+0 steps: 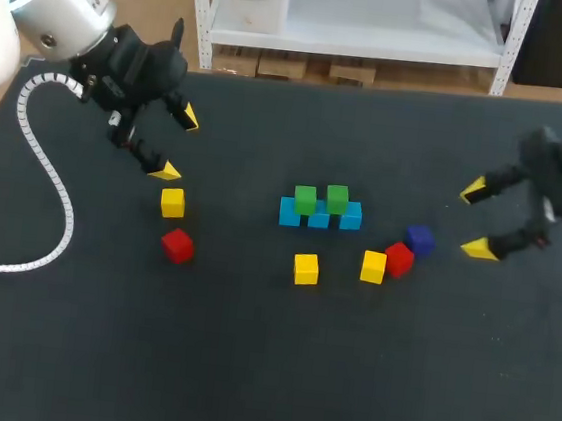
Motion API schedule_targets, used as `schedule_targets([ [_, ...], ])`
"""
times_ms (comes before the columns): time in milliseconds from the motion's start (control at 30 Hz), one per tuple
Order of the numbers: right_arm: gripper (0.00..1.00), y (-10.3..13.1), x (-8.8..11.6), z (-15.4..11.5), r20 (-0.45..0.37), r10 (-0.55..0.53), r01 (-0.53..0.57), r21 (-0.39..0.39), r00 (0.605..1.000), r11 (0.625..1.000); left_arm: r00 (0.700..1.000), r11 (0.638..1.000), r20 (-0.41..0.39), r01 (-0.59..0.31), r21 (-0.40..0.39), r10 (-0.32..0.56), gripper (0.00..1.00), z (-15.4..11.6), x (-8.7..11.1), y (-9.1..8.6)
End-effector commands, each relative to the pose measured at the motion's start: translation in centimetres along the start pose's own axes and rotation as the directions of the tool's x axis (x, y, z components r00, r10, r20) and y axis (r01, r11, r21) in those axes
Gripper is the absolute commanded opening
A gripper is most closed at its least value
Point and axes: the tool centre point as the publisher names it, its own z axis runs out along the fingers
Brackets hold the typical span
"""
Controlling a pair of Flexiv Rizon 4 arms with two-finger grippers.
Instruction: Place the blue cubes, place green cubes on the blue cubes, place the yellow cubes on the green cubes, then place the red cubes on the yellow cubes, and place purple cube on the red cubes.
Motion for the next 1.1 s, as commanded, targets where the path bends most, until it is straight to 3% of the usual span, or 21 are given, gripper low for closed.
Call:
schedule_targets([
  [33, 1.0, -0.2, 1.9, -2.5, 0.018, -0.007, 0.007, -0.022, 1.0, 1.0, 1.0, 1.0, 0.001, -0.003, 0.002, 0.003, 1.0, 0.0, 0.1, 0.1],
  [300, 1.0, -0.8, 3.9, -3.6, 0.03, -0.04, 0.042, -0.063, 0.999, 0.997, 1.0, 1.0, 0.001, -0.003, 0.002, 0.003, 1.0, 0.0, 0.1, 0.1],
  [467, 1.0, -1.1, 4.2, -3.3, 0.013, -0.084, 0.085, -0.119, 0.996, 0.989, 1.0, 1.0, 0.001, -0.003, 0.002, 0.003, 1.0, 0.0, 0.1, 0.1],
  [667, 1.0, -1.1, 4.2, -3.3, 0.013, -0.084, 0.085, -0.119, 0.996, 0.989, 1.0, 1.0, 0.001, -0.003, 0.002, 0.003, 1.0, 0.0, 0.1, 0.1],
  [800, 1.0, -1.1, 4.2, -3.3, 0.013, -0.084, 0.085, -0.119, 0.996, 0.989, 1.0, 1.0, -0.013, 0.014, -0.019, -0.014, 1.0, 0.8, -1.3, -1.3],
  [1100, 1.0, -1.1, 4.2, -3.3, 0.013, -0.084, 0.085, -0.119, 0.996, 0.989, 0.999, 0.999, 0.018, 0.032, 0.017, -0.032, 1.0, 3.6, -4.7, -6.6],
])
